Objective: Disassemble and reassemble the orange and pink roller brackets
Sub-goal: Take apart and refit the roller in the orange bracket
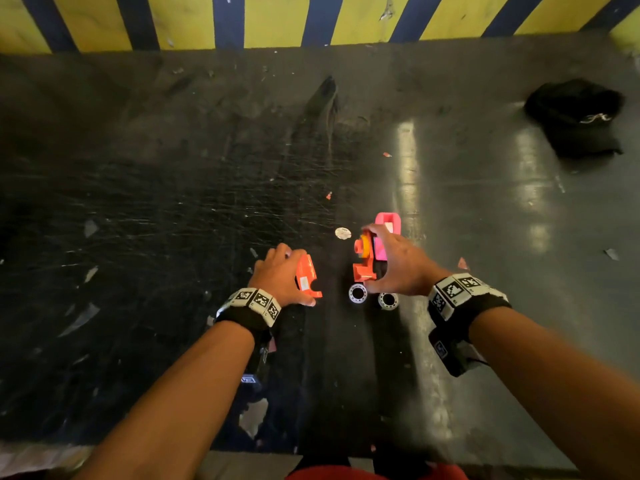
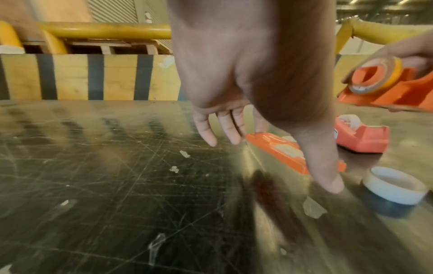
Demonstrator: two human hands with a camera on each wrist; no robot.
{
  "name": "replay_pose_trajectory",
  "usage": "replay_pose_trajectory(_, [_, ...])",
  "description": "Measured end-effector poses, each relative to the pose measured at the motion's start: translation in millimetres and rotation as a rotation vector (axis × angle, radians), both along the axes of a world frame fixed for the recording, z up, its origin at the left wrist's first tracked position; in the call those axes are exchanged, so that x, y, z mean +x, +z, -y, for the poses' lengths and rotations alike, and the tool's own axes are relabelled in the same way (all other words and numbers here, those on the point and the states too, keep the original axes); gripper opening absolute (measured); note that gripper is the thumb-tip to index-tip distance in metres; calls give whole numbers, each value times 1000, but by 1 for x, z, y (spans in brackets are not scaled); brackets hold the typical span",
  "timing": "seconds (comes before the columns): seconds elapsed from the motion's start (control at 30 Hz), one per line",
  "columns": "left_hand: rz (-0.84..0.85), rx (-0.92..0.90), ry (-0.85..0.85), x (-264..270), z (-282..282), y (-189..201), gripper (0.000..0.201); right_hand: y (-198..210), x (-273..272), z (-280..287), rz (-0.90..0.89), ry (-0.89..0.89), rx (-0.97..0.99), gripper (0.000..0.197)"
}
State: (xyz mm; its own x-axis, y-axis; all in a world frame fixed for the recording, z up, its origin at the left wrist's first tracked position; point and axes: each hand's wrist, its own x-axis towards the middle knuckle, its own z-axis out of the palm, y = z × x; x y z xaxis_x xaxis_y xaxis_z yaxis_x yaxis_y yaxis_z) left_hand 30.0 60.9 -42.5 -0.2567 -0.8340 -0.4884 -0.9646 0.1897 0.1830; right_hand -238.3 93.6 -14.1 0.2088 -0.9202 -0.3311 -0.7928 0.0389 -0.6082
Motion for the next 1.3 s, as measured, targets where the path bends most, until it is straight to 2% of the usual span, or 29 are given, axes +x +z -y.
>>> replay_pose_trajectory(0.1, [38,9,-13,1,0,-6,111,1,17,-3,-9,-22,43,112])
replay_pose_trajectory(0.2, [56,36,-36,4,-4,-10,120,2,28,-7,3,-38,59,113])
replay_pose_trajectory(0.27, [-25,29,-31,5,-3,-8,121,2,31,-11,20,-60,57,112])
replay_pose_trajectory(0.3, [-122,12,-27,4,-1,-3,112,4,31,-13,31,-73,51,112])
replay_pose_trajectory(0.4, [-541,28,43,-9,6,24,63,8,33,-20,25,-72,14,109])
replay_pose_trajectory(0.47, [-681,115,70,-23,9,44,46,10,35,-22,17,-56,5,108])
replay_pose_trajectory(0.63, [-751,205,103,-43,5,60,35,16,36,-27,28,-40,-19,106])
replay_pose_trajectory(0.77, [-858,95,206,-36,-4,48,34,16,17,-33,15,-110,-2,106])
replay_pose_trajectory(0.83, [-743,7,158,-32,-12,37,37,15,5,-37,3,-150,10,106])
replay_pose_trajectory(0.93, [-329,-26,-60,-34,-31,13,41,12,-8,-41,-8,-183,28,106])
replay_pose_trajectory(1.0, [-147,-42,-166,-39,-44,-2,42,10,-12,-43,-3,-181,40,108])
replay_pose_trajectory(1.13, [-6,-117,-199,-49,-55,-24,55,6,-19,-43,4,-167,55,107])
replay_pose_trajectory(1.2, [3,-173,-174,-57,-53,-28,63,4,-22,-43,5,-154,66,106])
replay_pose_trajectory(1.3, [14,-233,-131,-78,-45,-27,63,2,-24,-43,17,-139,85,107])
